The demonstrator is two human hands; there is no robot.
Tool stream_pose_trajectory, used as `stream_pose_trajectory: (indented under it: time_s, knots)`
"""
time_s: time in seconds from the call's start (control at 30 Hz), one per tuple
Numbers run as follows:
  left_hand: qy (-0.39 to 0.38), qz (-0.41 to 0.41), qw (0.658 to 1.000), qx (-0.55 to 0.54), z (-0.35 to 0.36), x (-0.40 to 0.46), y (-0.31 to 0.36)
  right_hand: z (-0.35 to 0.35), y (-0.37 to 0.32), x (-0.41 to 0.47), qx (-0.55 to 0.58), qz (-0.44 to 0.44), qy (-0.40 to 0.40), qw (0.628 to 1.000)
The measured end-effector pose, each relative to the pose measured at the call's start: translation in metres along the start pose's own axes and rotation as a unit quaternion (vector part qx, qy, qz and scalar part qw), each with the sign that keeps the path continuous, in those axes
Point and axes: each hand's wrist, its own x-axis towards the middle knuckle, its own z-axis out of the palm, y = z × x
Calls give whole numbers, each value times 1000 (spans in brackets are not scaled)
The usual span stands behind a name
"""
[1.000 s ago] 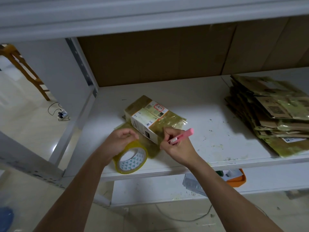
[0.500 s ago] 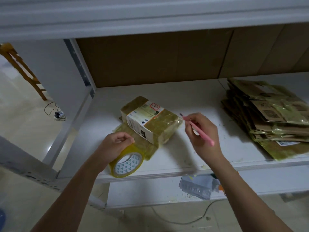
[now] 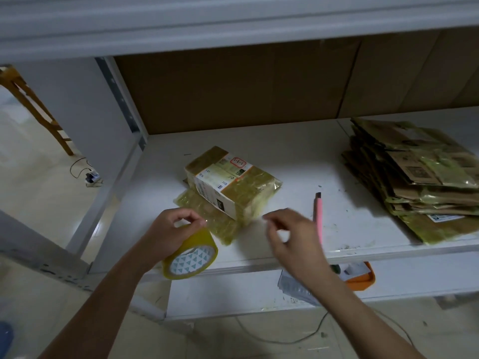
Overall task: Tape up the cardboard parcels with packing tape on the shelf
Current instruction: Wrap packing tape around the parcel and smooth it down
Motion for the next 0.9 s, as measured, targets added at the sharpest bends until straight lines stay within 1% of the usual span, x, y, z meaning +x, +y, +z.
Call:
stream_pose_trajectory:
  time_s: [0.03, 0.1, 0.17, 0.2, 0.23, 0.3, 0.33, 0.4, 0.43, 0.5, 0.53, 0.6, 0.67, 0.73, 0.77, 0.8, 0.83, 0.87, 0.9]
  knots:
    - [-7, 5, 1000, 7, -2, -1, 0, 10, -16, -2, 52, 30, -45, 997]
    - [-17, 14, 1000, 13, -5, -5, 3, 29, -39, -1, 139, 116, -109, 977]
    - [-27, 24, 999, 25, -8, -9, 4, 44, -52, 2, 218, 179, -143, 949]
    - [-32, 28, 999, 34, -10, -10, 3, 52, -56, 4, 255, 196, -151, 935]
    - [-31, 33, 998, 43, -13, -10, 1, 59, -59, 5, 281, 204, -153, 925]
    - [1, 39, 998, 54, -19, -12, -4, 75, -61, 9, 311, 222, -143, 913]
    - [18, 39, 997, 60, -21, -12, -7, 83, -61, 12, 323, 236, -131, 907]
    - [26, 44, 996, 70, -25, -14, -13, 96, -60, 19, 335, 265, -104, 898]
    - [23, 32, 998, 55, -27, -15, -19, 102, -59, 22, 333, 276, -95, 897]
    - [21, -12, 999, -29, -36, -22, -30, 112, -56, 25, 329, 294, -83, 893]
    - [16, -15, 998, -51, -40, -26, -37, 116, -55, 25, 331, 303, -78, 890]
    - [-5, 8, 998, -64, -45, -34, -52, 123, -54, 22, 339, 320, -68, 882]
    - [5, 37, 995, -92, -46, -41, -66, 127, -56, 22, 349, 328, -72, 875]
    - [34, 46, 992, -110, -50, -43, -76, 132, -59, 22, 343, 319, -84, 880]
    - [36, 48, 993, -97, -55, -43, -77, 135, -60, 24, 320, 299, -85, 895]
    - [31, 46, 996, -71, -62, -43, -78, 138, -60, 26, 271, 266, -89, 921]
    - [20, 42, 999, -15, -72, -41, -77, 141, -58, 28, 196, 224, -99, 950]
    - [4, 39, 998, 49, -81, -38, -77, 144, -57, 30, 114, 183, -111, 970]
    - [-10, 33, 993, 112, -88, -36, -74, 147, -57, 29, 51, 153, -118, 980]
